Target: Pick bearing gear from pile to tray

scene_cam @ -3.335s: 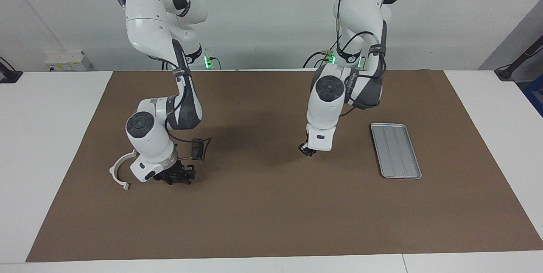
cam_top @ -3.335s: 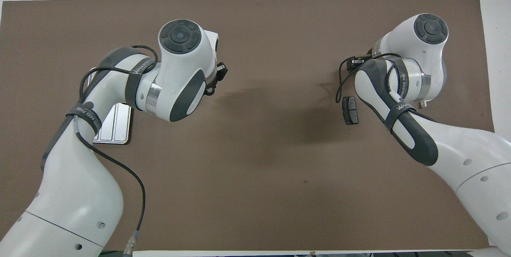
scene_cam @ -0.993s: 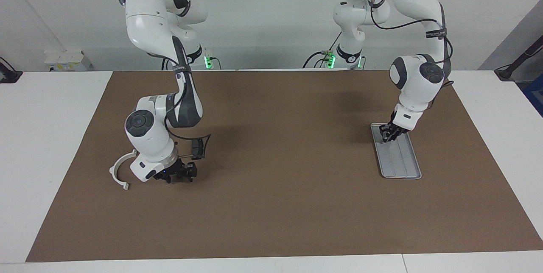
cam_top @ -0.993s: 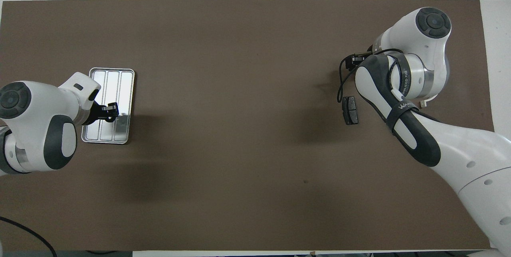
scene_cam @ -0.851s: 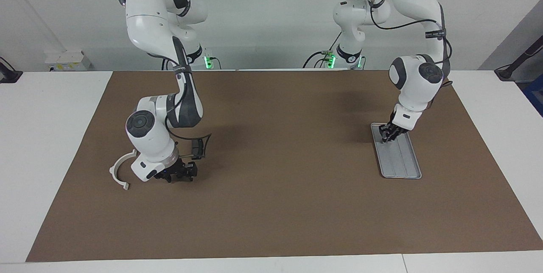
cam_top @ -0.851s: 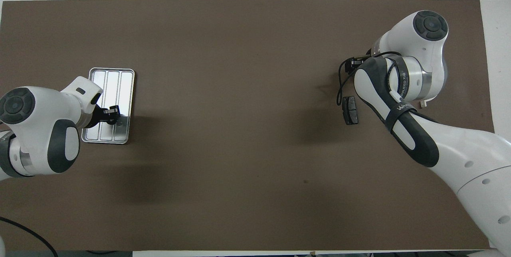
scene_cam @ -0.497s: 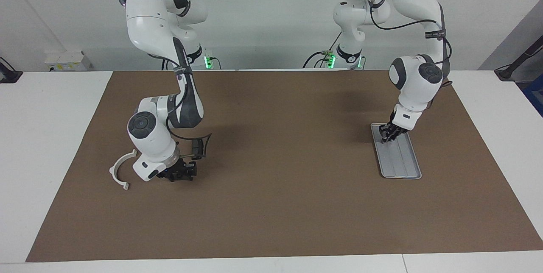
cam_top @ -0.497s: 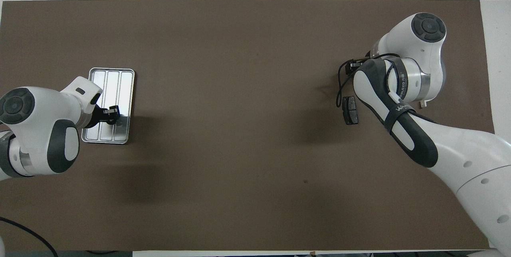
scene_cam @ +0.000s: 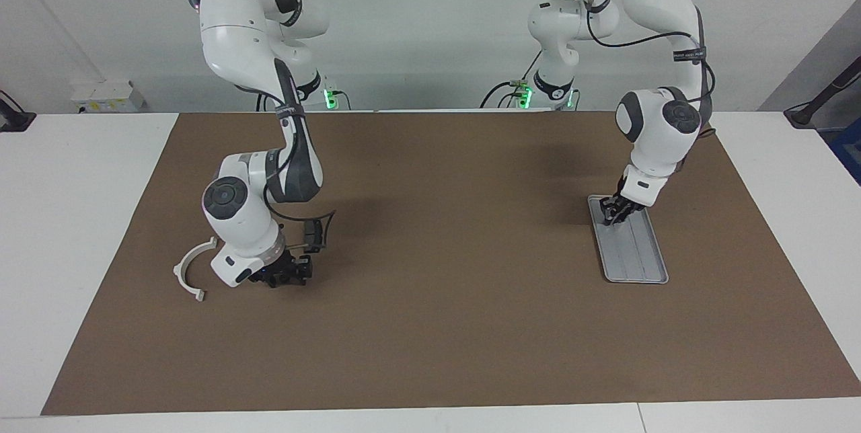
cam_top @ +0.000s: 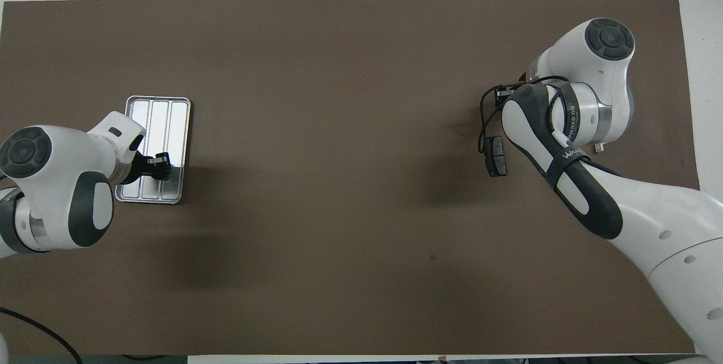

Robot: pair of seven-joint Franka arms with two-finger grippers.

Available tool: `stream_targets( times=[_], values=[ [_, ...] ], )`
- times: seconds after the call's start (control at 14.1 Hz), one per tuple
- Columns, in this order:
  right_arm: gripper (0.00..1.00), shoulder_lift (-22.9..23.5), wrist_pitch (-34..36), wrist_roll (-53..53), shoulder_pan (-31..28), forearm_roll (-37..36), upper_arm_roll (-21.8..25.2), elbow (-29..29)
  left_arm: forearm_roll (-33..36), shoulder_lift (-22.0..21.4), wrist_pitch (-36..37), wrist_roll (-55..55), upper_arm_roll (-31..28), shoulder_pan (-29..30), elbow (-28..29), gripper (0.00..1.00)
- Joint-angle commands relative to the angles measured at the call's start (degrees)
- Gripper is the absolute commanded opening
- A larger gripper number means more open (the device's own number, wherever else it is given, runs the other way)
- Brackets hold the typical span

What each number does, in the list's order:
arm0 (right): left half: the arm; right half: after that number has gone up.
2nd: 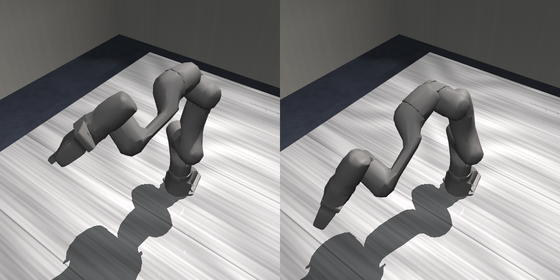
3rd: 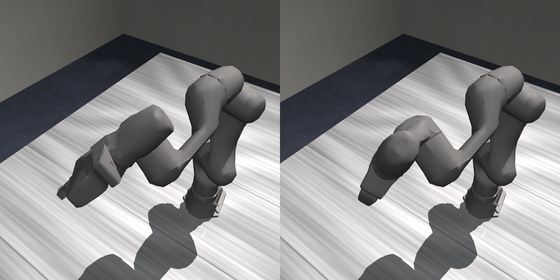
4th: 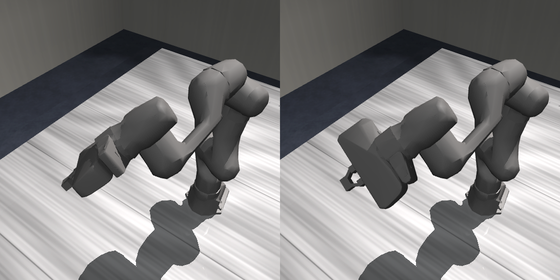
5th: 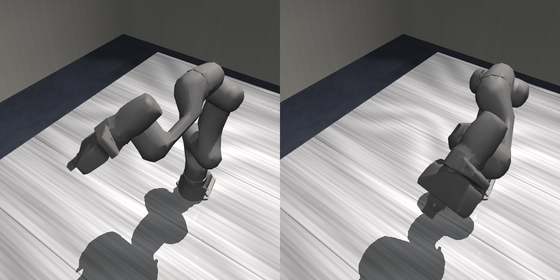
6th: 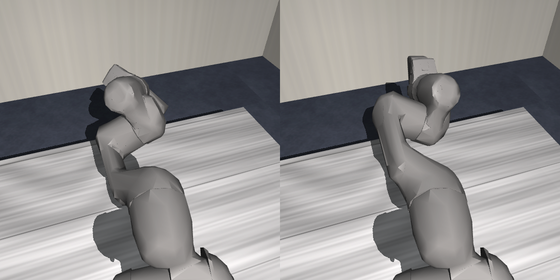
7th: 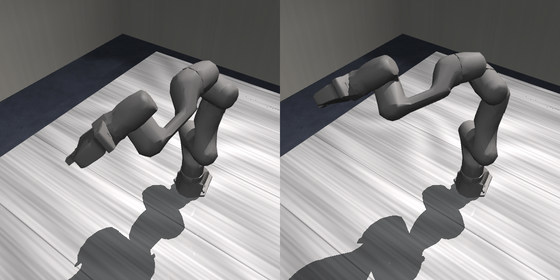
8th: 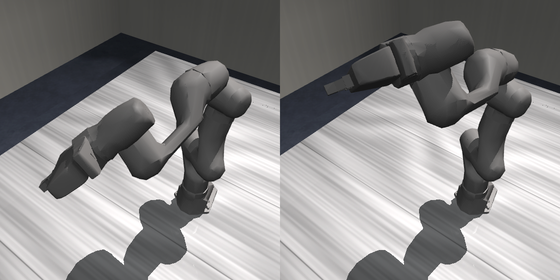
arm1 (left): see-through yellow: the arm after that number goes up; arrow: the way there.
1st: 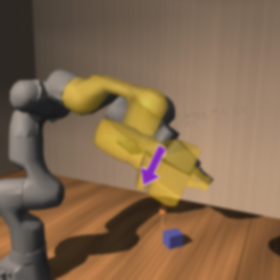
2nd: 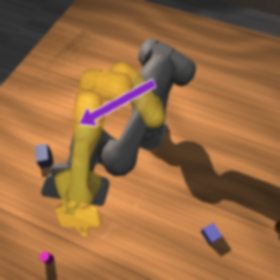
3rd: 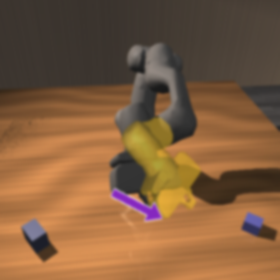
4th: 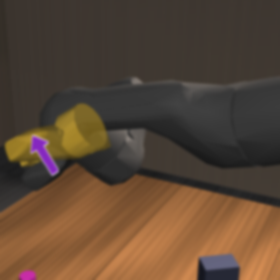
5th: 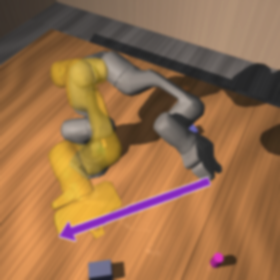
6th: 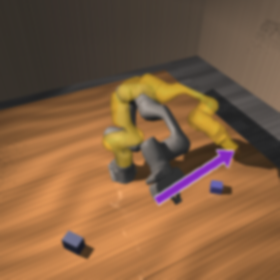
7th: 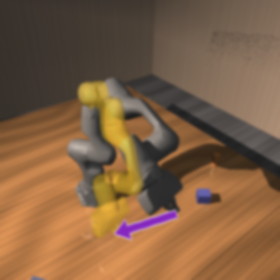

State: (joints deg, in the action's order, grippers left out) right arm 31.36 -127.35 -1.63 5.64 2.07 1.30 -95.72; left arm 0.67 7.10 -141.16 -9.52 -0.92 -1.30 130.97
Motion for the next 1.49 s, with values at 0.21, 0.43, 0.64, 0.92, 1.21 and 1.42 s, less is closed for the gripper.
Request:
stream_targets(
  times=[0.21,0.43,0.64,0.92,1.21,1.42],
  values=[
    [0.13,-1.04,0.26,2.42,-0.28,1.36,-0.42,-2.01,0.56,-0.86,-0.62,0.3,0.48,0.69,-0.52,0.94],
    [0.05,-0.95,0.34,2.33,-0.28,1.44,-0.42,-1.66,0.03,-0.69,6.13,-0.67,0.57,0.07,-6.93,0.92],
    [0.03,-1.21,2.26,1.28,0.07,1.44,-0.42,0.96,-0.23,0.55,8.53,-5.06,1.01,-0.46,-11.16,0.86],
    [0.01,-5.25,6.74,0.13,2.44,0.48,-0.07,5.09,-2.78,0.9,8.62,-6.12,1.01,-0.81,-12.75,0.87],
    [0.01,-5.61,18.16,-3.1,6.65,-1.18,-0.07,17.21,-2.78,0.9,8.53,-9.45,1.01,-2.73,-13.28,1.0],
    [0.01,-4.65,20.12,-7.58,12.45,-2.25,-0.33,21.71,-2.78,0.9,8.44,-11.56,1.01,-3.88,-13.28,1.0]
  ],
)
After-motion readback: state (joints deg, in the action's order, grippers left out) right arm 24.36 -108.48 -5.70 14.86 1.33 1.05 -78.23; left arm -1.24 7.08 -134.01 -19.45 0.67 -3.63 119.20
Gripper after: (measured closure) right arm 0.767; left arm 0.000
